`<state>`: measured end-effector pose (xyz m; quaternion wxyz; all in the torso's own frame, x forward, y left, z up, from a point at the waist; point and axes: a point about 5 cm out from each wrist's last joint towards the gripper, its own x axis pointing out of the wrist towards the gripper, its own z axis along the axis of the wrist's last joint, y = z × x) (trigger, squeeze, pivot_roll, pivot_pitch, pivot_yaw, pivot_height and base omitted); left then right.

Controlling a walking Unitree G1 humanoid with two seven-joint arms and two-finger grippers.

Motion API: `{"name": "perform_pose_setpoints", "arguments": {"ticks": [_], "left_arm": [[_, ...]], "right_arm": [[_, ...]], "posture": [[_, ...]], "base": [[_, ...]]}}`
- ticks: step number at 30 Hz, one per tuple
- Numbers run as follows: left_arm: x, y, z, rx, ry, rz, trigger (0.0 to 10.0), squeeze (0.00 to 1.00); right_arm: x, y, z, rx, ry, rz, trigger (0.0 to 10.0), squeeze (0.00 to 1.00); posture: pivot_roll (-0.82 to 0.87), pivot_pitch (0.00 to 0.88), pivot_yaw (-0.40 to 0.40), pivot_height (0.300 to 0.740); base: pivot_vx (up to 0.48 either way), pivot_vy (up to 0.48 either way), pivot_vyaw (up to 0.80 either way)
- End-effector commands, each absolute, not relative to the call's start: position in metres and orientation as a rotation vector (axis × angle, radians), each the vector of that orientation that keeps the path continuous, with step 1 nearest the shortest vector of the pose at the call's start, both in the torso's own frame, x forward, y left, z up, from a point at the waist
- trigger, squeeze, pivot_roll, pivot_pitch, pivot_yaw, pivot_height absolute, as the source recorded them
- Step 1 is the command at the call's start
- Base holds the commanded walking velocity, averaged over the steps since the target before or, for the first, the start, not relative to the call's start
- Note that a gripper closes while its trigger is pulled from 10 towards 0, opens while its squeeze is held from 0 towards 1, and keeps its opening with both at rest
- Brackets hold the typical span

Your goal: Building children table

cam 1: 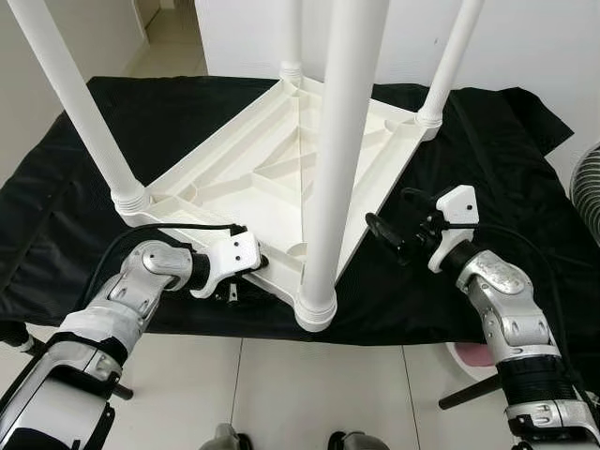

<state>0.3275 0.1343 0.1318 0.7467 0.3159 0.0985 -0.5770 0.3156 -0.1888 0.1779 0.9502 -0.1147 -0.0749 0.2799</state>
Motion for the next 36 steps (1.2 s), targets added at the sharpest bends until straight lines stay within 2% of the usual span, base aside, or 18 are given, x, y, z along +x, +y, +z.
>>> {"name": "perform_pose_setpoints", "arguments": {"ticks": [1, 19, 20, 21, 24, 25, 26, 27, 34, 35, 36], "left_arm": [[0.329, 0.147, 0.121, 0.659, 0.259, -1.176, 0.0, 0.0], [0.325, 0.14, 0.117, 0.62, 0.201, -1.155, 0.0, 0.0], [0.326, 0.14, 0.116, 0.637, 0.202, -1.141, 6.9, 0.0], [0.326, 0.14, 0.115, 0.651, 0.201, -1.135, 10.0, 0.0], [0.328, 0.137, 0.114, 0.664, 0.201, -1.113, 10.0, 0.0], [0.328, 0.135, 0.115, 0.636, 0.192, -1.11, 10.0, 0.09], [0.328, 0.135, 0.115, 0.636, 0.192, -1.11, 10.0, 0.09], [0.329, 0.133, 0.117, 0.605, 0.183, -1.105, 10.0, 1.0], [0.325, 0.129, 0.126, 0.616, 0.132, -1.132, 10.0, 1.0], [0.323, 0.128, 0.129, 0.604, 0.116, -1.142, 10.0, 0.0], [0.323, 0.128, 0.129, 0.604, 0.116, -1.142, 10.0, 0.0]], "right_arm": [[0.314, -0.19, 0.177, -0.24, -0.151, 0.563, 10.0, 0.0], [0.318, -0.186, 0.179, -0.246, -0.157, 0.573, 10.0, 0.0], [0.318, -0.186, 0.179, -0.244, -0.157, 0.57, 10.0, 0.0], [0.318, -0.187, 0.179, -0.243, -0.158, 0.567, 10.0, 0.0], [0.319, -0.187, 0.18, -0.234, -0.161, 0.555, 10.0, 0.0], [0.319, -0.188, 0.18, -0.229, -0.164, 0.543, 10.0, 0.0], [0.319, -0.188, 0.18, -0.229, -0.164, 0.543, 10.0, 0.0], [0.32, -0.189, 0.18, -0.222, -0.166, 0.533, 10.0, 0.0], [0.316, -0.193, 0.178, -0.199, -0.16, 0.515, 10.0, 0.0], [0.314, -0.195, 0.177, -0.192, -0.155, 0.513, 10.0, 0.0], [0.314, -0.195, 0.177, -0.192, -0.155, 0.513, 10.0, 0.0]], "posture": [[-0.14, 0.082, 0.067, 0.74], [-0.13, 0.068, 0.056, 0.74], [-0.13, 0.068, 0.056, 0.74], [-0.13, 0.068, 0.056, 0.74], [-0.13, 0.069, 0.056, 0.74], [-0.13, 0.069, 0.056, 0.74], [-0.13, 0.069, 0.056, 0.74], [-0.13, 0.076, 0.057, 0.74], [-0.13, 0.082, 0.057, 0.74], [-0.13, 0.09, 0.058, 0.74], [-0.13, 0.09, 0.058, 0.74]], "base": [[0.0, 0.0, 0.0], [0.0, 0.0, 0.0], [0.0, 0.0, 0.0], [0.0, 0.0, 0.0], [0.0, 0.0, 0.0], [0.0, 0.0, 0.0], [0.0, 0.0, 0.0], [0.0, 0.0, 0.0], [0.0, 0.0, 0.0], [0.0, 0.0, 0.0], [0.0, 0.0, 0.0]]}}
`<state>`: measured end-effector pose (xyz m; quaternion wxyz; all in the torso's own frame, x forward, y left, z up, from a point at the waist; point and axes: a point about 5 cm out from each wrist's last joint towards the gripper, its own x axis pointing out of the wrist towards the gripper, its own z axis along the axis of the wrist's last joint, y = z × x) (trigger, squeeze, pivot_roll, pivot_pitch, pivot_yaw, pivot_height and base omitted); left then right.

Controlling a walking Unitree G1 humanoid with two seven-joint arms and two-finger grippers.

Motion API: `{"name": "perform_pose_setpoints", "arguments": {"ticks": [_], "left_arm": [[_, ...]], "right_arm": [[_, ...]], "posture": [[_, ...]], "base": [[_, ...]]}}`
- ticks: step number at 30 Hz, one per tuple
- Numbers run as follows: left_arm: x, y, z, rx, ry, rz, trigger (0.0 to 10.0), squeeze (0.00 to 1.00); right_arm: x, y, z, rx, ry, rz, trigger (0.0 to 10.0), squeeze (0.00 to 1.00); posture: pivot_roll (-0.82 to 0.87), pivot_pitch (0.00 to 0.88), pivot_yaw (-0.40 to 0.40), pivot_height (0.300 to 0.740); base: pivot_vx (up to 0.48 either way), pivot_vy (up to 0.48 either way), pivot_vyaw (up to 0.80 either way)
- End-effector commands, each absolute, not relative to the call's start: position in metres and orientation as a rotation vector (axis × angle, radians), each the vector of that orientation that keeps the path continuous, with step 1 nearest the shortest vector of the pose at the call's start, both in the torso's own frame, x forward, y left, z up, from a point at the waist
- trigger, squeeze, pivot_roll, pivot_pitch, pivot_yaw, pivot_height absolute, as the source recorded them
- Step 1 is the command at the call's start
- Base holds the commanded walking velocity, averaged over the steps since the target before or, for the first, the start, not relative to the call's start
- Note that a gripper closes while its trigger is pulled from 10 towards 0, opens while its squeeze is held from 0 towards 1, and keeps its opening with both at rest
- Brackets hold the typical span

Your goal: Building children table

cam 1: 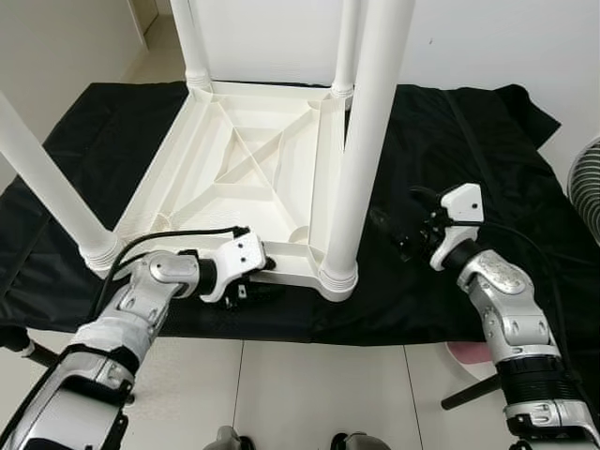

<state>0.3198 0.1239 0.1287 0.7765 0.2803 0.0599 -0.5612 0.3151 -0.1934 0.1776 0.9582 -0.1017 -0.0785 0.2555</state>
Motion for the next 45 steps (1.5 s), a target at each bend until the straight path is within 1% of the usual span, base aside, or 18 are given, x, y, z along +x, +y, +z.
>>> {"name": "perform_pose_setpoints", "arguments": {"ticks": [1, 2, 4, 7, 10, 12, 13, 15, 17, 19, 22, 24, 30, 33, 38, 42, 44, 45], "left_arm": [[0.319, 0.127, 0.135, 0.556, 0.097, -1.153, 10.0, 0.0], [0.317, 0.126, 0.14, 0.522, 0.076, -1.141, 10.0, 0.0], [0.317, 0.126, 0.14, 0.522, 0.076, -1.141, 10.0, 0.0], [0.311, 0.13, 0.148, 0.494, 0.032, -1.095, 10.0, 0.0], [0.308, 0.133, 0.152, 0.476, 0.016, -1.072, 10.0, 0.0], [0.303, 0.139, 0.162, 0.432, -0.021, -0.987, 10.0, 0.0], [0.303, 0.139, 0.162, 0.432, -0.021, -0.987, 10.0, 0.0], [0.3, 0.142, 0.165, 0.411, -0.025, -0.931, 10.0, 0.0], [0.299, 0.142, 0.165, 0.405, -0.023, -0.918, 10.0, 0.0], [0.297, 0.143, 0.167, 0.37, -0.02, -0.865, 10.0, 0.0], [0.297, 0.144, 0.168, 0.36, -0.021, -0.847, 10.0, 0.0], [0.295, 0.144, 0.17, 0.346, -0.025, -0.816, 10.0, 0.0], [0.291, 0.142, 0.173, 0.319, -0.035, -0.782, 10.0, 0.0], [0.285, 0.137, 0.176, 0.299, -0.035, -0.781, 10.0, 0.0], [0.278, 0.132, 0.176, 0.295, -0.029, -0.786, 10.0, 0.0], [0.274, 0.119, 0.172, 0.251, -0.025, -0.785, 10.0, 0.0], [0.274, 0.119, 0.172, 0.251, -0.025, -0.785, 10.0, 0.0], [0.27, 0.111, 0.169, 0.239, -0.02, -0.794, 10.0, 0.0]], "right_arm": [[0.311, -0.197, 0.176, -0.19, -0.15, 0.514, 10.0, 0.0], [0.308, -0.198, 0.175, -0.194, -0.142, 0.524, 10.0, 0.0], [0.308, -0.198, 0.175, -0.194, -0.142, 0.524, 10.0, 0.0], [0.296, -0.197, 0.171, -0.199, -0.114, 0.599, 10.0, 0.0], [0.292, -0.198, 0.171, -0.197, -0.102, 0.634, 10.0, 0.0], [0.282, -0.202, 0.176, -0.181, -0.068, 0.749, 10.0, 0.0], [0.282, -0.202, 0.176, -0.181, -0.068, 0.749, 10.0, 0.0], [0.275, -0.204, 0.178, -0.177, -0.036, 0.843, 10.0, 0.0], [0.273, -0.204, 0.179, -0.181, -0.025, 0.873, 10.0, 0.0], [0.266, -0.205, 0.177, -0.22, 0.036, 0.992, 10.0, 0.0], [0.263, -0.206, 0.177, -0.235, 0.061, 1.038, 10.0, 0.0], [0.26, -0.204, 0.176, -0.254, 0.095, 1.117, 10.0, 0.0], [0.264, -0.194, 0.177, -0.273, 0.084, 1.182, 10.0, 0.0], [0.277, -0.177, 0.178, -0.285, 0.04, 1.186, 10.0, 0.0], [0.287, -0.163, 0.178, -0.279, 0.003, 1.184, 10.0, 0.0], [0.293, -0.151, 0.173, -0.262, -0.009, 1.18, 10.0, 0.0], [0.293, -0.151, 0.173, -0.262, -0.009, 1.18, 10.0, 0.0], [0.297, -0.145, 0.169, -0.257, -0.019, 1.162, 10.0, 0.0]], "posture": [[-0.13, 0.096, 0.056, 0.74], [-0.13, 0.096, 0.056, 0.74], [-0.13, 0.096, 0.056, 0.74], [-0.13, 0.1, 0.053, 0.74], [-0.12, 0.1, 0.05, 0.74], [-0.12, 0.1, 0.043, 0.74], [-0.12, 0.1, 0.043, 0.74], [-0.11, 0.101, 0.037, 0.74], [-0.11, 0.101, 0.037, 0.74], [-0.09, 0.101, 0.023, 0.74], [-0.09, 0.1, 0.02, 0.74], [-0.08, 0.099, 0.015, 0.74], [-0.07, 0.096, 0.009, 0.74], [-0.06, 0.095, -0.007, 0.74], [-0.06, 0.093, -0.012, 0.74], [-0.05, 0.089, -0.015, 0.74], [-0.05, 0.089, -0.015, 0.74], [-0.05, 0.089, -0.015, 0.74]], "base": [[0.0, 0.0, 0.0], [0.0, 0.0, 0.0], [0.0, 0.0, 0.0], [0.0, 0.0, 0.0], [0.0, 0.0, 0.0], [0.0, 0.0, 0.0], [0.0, 0.0, 0.0], [0.0, 0.0, 0.0], [0.0, 0.0, 0.0], [0.0, 0.0, 0.0], [0.0, 0.0, 0.0], [0.0, 0.0, 0.0], [0.0, 0.0, 0.0], [0.0, 0.0, 0.0], [0.0, 0.0, 0.0], [0.0, 0.0, 0.0], [0.0, 0.0, 0.0], [0.0, 0.0, 0.0]]}}
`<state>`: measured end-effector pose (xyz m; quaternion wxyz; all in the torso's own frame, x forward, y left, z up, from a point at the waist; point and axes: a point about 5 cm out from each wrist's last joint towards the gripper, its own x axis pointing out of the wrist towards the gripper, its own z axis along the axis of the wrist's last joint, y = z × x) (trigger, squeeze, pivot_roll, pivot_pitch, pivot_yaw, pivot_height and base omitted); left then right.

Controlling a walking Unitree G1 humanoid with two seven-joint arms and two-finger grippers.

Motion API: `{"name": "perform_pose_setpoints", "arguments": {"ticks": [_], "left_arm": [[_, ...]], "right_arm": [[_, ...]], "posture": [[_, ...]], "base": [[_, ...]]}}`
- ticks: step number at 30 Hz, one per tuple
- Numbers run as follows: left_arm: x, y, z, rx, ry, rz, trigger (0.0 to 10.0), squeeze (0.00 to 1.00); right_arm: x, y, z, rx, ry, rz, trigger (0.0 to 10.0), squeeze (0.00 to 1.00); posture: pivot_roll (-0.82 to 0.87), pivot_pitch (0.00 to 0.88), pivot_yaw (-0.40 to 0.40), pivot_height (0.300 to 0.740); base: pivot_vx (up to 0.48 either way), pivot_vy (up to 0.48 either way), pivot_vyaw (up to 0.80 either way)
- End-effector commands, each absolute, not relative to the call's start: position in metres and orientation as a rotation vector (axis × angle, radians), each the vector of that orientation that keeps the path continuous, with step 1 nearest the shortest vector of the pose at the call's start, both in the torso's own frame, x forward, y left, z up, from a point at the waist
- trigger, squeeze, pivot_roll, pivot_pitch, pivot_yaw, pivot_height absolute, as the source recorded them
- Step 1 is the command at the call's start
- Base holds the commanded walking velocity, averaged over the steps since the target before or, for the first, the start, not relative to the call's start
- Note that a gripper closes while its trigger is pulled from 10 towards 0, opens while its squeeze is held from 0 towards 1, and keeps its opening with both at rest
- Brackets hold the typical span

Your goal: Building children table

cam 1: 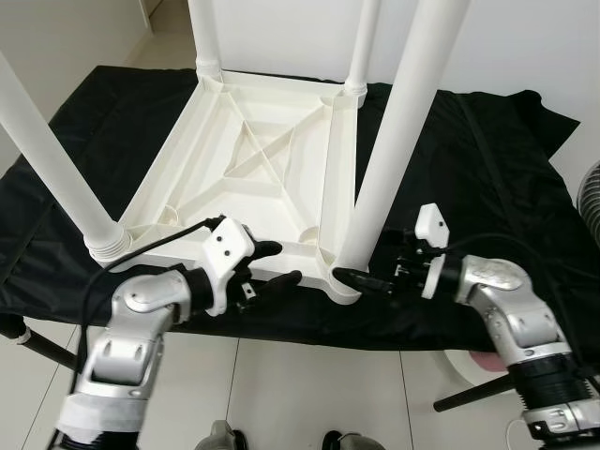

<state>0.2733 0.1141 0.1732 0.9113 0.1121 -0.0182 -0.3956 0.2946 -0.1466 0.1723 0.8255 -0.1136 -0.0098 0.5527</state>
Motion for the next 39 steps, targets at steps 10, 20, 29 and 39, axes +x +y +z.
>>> {"name": "perform_pose_setpoints", "arguments": {"ticks": [10, 20, 29, 39], "left_arm": [[0.268, 0.1, 0.168, 0.224, -0.011, -0.796, 10.0, 0.0], [0.265, 0.099, 0.161, 0.243, -0.008, -0.806, 10.0, 0.0], [0.268, 0.101, 0.162, 0.259, -0.025, -0.781, 10.0, 0.0], [0.273, 0.1, 0.165, 0.23, -0.04, -0.757, 10.0, 0.0]], "right_arm": [[0.307, -0.143, 0.161, -0.219, -0.035, 1.045, 0.0, 0.0], [0.314, -0.156, 0.16, -0.135, -0.072, 0.842, 0.0, 0.0], [0.315, -0.173, 0.153, -0.122, -0.036, 0.486, 0.0, 0.0], [0.307, -0.148, 0.13, -0.021, 0.047, 0.114, 0.0, 0.0]], "posture": [[-0.06, 0.087, -0.014, 0.74], [-0.08, 0.09, -0.011, 0.74], [-0.09, 0.087, -0.015, 0.74], [-0.11, 0.09, -0.015, 0.74]], "base": [[0.0, 0.0, 0.0], [0.0, 0.0, 0.0], [0.0, 0.0, 0.0], [0.0, 0.0, 0.0]]}}
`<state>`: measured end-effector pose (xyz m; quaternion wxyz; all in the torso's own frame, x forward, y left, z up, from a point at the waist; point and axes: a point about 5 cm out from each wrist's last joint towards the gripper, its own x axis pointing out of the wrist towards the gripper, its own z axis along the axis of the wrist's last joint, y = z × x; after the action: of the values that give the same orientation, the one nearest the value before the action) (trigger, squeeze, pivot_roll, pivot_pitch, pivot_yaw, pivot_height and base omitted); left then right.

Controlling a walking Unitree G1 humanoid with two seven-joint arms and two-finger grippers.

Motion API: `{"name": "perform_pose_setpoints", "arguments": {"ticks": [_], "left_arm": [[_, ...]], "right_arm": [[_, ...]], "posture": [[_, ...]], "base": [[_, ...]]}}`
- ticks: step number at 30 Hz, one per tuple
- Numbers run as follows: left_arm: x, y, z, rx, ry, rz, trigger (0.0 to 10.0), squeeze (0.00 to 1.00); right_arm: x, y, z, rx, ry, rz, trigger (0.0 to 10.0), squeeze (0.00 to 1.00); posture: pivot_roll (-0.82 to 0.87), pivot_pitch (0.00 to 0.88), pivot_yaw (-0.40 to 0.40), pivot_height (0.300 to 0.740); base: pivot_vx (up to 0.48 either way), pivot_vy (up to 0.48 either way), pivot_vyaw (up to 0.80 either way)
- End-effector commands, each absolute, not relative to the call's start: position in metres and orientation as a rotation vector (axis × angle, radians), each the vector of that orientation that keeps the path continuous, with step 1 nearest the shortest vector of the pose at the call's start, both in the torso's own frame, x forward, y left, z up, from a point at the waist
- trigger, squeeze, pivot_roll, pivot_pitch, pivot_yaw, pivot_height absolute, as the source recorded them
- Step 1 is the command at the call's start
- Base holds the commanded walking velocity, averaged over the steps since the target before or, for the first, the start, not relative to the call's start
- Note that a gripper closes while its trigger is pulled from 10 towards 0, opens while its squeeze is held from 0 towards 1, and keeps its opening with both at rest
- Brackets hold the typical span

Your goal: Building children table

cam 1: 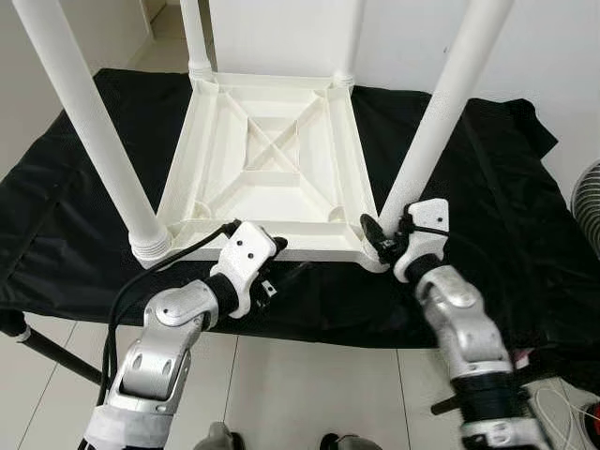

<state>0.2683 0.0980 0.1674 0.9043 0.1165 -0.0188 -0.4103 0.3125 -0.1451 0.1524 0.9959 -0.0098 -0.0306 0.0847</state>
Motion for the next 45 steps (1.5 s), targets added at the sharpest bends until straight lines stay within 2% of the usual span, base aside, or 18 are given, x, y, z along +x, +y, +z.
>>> {"name": "perform_pose_setpoints", "arguments": {"ticks": [1, 4, 5, 6, 7, 9, 10, 14, 21, 22, 28, 36, 37, 40, 41, 42, 45], "left_arm": [[0.273, 0.1, 0.165, 0.23, -0.04, -0.757, 10.0, 0.0], [0.272, 0.097, 0.165, 0.245, -0.047, -0.78, 10.0, 0.0], [0.272, 0.097, 0.165, 0.249, -0.049, -0.782, 10.0, 0.0], [0.272, 0.097, 0.165, 0.249, -0.049, -0.782, 10.0, 0.0], [0.273, 0.097, 0.165, 0.249, -0.05, -0.781, 10.0, 0.0], [0.274, 0.097, 0.167, 0.247, -0.056, -0.778, 10.0, 0.0], [0.275, 0.097, 0.167, 0.244, -0.059, -0.775, 10.0, 0.0], [0.275, 0.097, 0.168, 0.247, -0.063, -0.772, 10.0, 0.0], [0.273, 0.098, 0.166, 0.271, -0.057, -0.772, 10.0, 0.0], [0.272, 0.099, 0.167, 0.275, -0.056, -0.773, 10.0, 0.0], [0.27, 0.094, 0.168, 0.256, -0.057, -0.795, 10.0, 0.0], [0.266, 0.084, 0.166, 0.245, -0.053, -0.858, 10.0, 0.0], [0.266, 0.083, 0.166, 0.246, -0.054, -0.862, 10.0, 0.0], [0.266, 0.083, 0.166, 0.246, -0.054, -0.862, 10.0, 0.0], [0.266, 0.083, 0.166, 0.248, -0.055, -0.862, 10.0, 0.0], [0.267, 0.082, 0.166, 0.252, -0.057, -0.863, 10.0, 0.0], [0.267, 0.081, 0.166, 0.255, -0.059, -0.862, 10.0, 0.0]], "right_arm": [[0.307, -0.148, 0.13, -0.021, 0.047, 0.114, 0.0, 0.0], [0.303, -0.125, 0.129, -0.009, 0.035, 0.151, 0.0, 0.0], [0.303, -0.122, 0.13, -0.009, 0.029, 0.155, 2.4, 0.0], [0.303, -0.122, 0.13, -0.009, 0.029, 0.155, 2.4, 0.0], [0.303, -0.12, 0.131, -0.003, 0.027, 0.165, 10.0, 0.0], [0.303, -0.121, 0.134, 0.008, 0.012, 0.183, 10.0, 0.02], [0.303, -0.123, 0.138, 0.008, -0.007, 0.189, 10.0, 1.0], [0.304, -0.127, 0.143, 0.01, -0.029, 0.204, 10.0, 1.0], [0.305, -0.145, 0.157, -0.083, -0.107, 0.364, 10.0, 1.0], [0.306, -0.149, 0.159, -0.094, -0.108, 0.408, 10.0, 0.0], [0.311, -0.164, 0.164, -0.168, -0.108, 0.596, 10.0, 0.0], [0.321, -0.157, 0.163, -0.214, -0.072, 0.793, 10.0, 0.0], [0.323, -0.155, 0.161, -0.229, -0.066, 0.814, 9.6, 0.0], [0.323, -0.155, 0.161, -0.229, -0.066, 0.814, 9.6, 0.0], [0.324, -0.154, 0.159, -0.231, -0.056, 0.834, 8.5, 0.0], [0.326, -0.154, 0.156, -0.234, -0.041, 0.851, 0.0, 0.0], [0.328, -0.154, 0.154, -0.243, -0.031, 0.86, 0.0, 0.0]], "posture": [[-0.11, 0.09, -0.015, 0.74], [-0.11, 0.099, -0.019, 0.74], [-0.11, 0.099, -0.019, 0.74], [-0.11, 0.099, -0.019, 0.74], [-0.11, 0.103, -0.017, 0.74], [-0.11, 0.103, -0.017, 0.74], [-0.11, 0.103, -0.016, 0.74], [-0.11, 0.103, -0.015, 0.74], [-0.11, 0.106, -0.013, 0.74], [-0.1, 0.107, -0.003, 0.74], [-0.1, 0.101, 0.008, 0.74], [-0.1, 0.09, 0.013, 0.74], [-0.1, 0.09, 0.013, 0.74], [-0.1, 0.09, 0.013, 0.74], [-0.1, 0.09, 0.013, 0.74], [-0.1, 0.081, 0.012, 0.74], [-0.1, 0.081, 0.012, 0.74]], "base": [[0.0, 0.0, 0.0], [0.0, 0.0, 0.0], [0.0, 0.0, 0.0], [0.0, 0.0, 0.0], [0.0, 0.0, 0.0], [0.0, 0.0, 0.0], [0.0, 0.0, 0.0], [0.0, 0.0, 0.0], [0.0, 0.0, 0.0], [0.0, 0.0, 0.0], [0.0, 0.0, 0.0], [0.0, 0.0, 0.0], [0.0, 0.0, 0.0], [0.0, 0.0, 0.0], [0.0, 0.0, 0.0], [0.0, 0.0, 0.0], [0.0, 0.0, 0.0]]}}
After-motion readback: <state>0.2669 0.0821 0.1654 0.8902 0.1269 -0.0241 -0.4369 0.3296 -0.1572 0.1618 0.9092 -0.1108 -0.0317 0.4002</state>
